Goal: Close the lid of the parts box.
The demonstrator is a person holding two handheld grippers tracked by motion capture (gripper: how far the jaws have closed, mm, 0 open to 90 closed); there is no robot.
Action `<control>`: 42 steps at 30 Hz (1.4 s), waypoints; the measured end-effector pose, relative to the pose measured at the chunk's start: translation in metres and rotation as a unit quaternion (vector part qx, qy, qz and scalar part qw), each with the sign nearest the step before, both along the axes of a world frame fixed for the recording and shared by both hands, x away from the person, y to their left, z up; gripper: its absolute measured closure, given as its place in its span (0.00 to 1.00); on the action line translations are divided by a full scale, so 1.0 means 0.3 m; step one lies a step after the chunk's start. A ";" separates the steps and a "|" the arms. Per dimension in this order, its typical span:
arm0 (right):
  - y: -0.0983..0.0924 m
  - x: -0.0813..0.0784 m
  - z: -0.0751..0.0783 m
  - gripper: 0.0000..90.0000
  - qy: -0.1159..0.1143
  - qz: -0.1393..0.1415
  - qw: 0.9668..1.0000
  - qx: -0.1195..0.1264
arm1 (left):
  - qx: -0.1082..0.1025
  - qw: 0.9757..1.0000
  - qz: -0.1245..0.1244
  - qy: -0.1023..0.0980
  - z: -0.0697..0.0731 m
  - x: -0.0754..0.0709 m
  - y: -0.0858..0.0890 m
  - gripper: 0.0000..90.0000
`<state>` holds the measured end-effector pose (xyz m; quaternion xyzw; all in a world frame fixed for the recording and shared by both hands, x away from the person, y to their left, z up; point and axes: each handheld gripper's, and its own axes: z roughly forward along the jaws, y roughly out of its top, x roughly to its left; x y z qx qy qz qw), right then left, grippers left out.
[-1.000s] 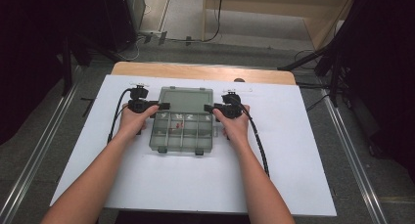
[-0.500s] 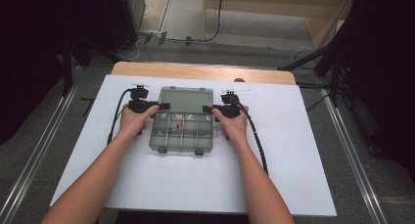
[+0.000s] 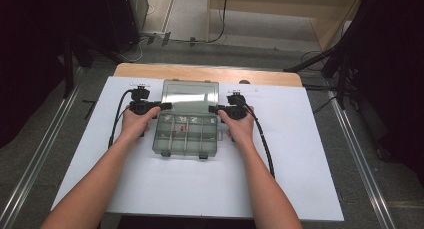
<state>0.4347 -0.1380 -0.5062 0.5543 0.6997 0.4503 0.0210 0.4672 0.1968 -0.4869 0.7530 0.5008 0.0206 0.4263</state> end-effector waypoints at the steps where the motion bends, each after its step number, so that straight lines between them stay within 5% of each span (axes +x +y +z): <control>1: -0.001 -0.003 0.006 0.70 -0.008 -0.001 1.000 -0.005 | 0.001 1.000 0.000 -0.002 0.005 -0.002 0.002 0.62; 14: -0.021 -0.051 0.058 0.92 -0.056 -0.006 0.998 -0.029 | -0.015 0.999 -0.007 -0.038 0.037 -0.035 0.032 0.78; 29: -0.018 -0.086 0.058 0.93 -0.088 -0.009 0.995 -0.045 | -0.023 0.998 -0.006 -0.051 0.056 -0.056 0.075 0.89; 34: -0.023 -0.092 0.051 0.93 -0.095 -0.010 0.994 -0.044 | -0.068 0.997 0.004 -0.042 0.069 -0.052 0.116 0.81; 42: -0.022 -0.103 0.048 0.93 -0.107 -0.010 0.993 -0.045 | -0.089 0.995 0.011 -0.039 0.074 -0.035 0.156 0.91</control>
